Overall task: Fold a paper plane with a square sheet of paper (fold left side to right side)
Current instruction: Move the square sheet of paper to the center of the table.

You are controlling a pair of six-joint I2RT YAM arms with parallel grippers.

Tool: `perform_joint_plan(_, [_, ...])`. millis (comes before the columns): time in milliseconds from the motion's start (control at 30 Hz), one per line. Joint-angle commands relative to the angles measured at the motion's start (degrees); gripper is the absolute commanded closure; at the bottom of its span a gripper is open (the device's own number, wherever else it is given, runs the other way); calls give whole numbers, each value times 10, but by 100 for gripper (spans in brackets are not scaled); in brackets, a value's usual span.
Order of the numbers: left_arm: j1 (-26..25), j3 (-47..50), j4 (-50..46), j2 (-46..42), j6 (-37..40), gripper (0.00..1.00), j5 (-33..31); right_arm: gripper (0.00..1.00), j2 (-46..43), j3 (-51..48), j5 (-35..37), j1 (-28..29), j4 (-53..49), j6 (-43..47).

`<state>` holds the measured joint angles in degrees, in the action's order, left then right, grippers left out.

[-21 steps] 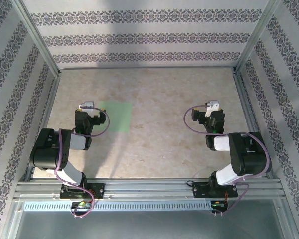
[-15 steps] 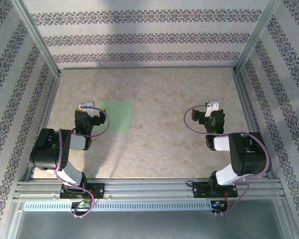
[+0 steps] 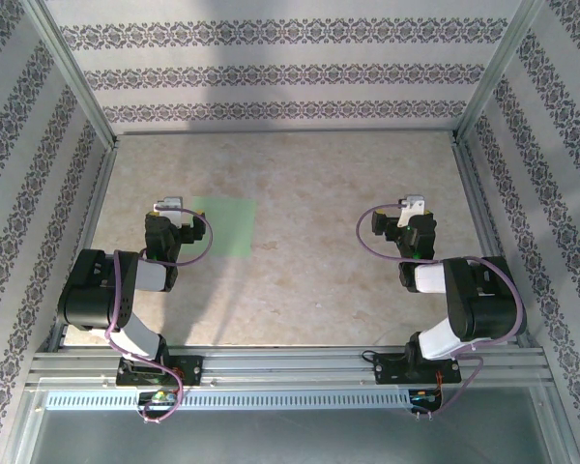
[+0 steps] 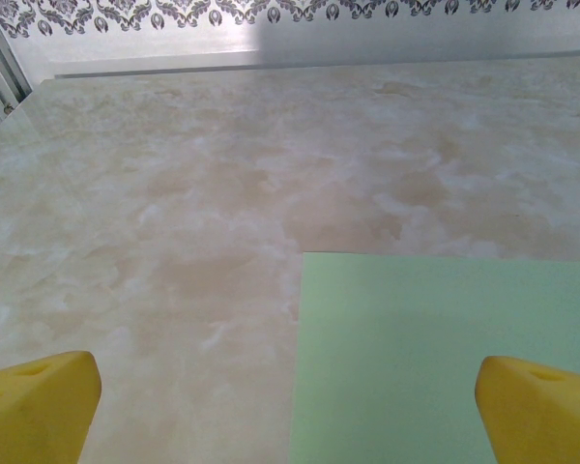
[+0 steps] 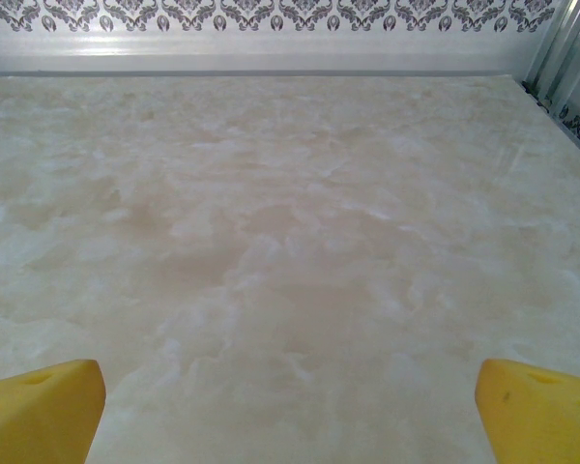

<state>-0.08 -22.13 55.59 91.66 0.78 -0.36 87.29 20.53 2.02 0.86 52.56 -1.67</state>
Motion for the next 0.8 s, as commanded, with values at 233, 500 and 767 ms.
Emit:
perform_joint_plan(233, [2,-1,-13,-4,-8,0,8,2,3,11,-8,-2,16,-1])
perform_joint_plan(500, [2,-1,-11,-5,-9,1,8,2,2,10,-14,-5,16,-7])
perform_joint_plan(767, [2,-28,-171,-154,-23,0,-20,2,-138,24,33,-9,-137,-36])
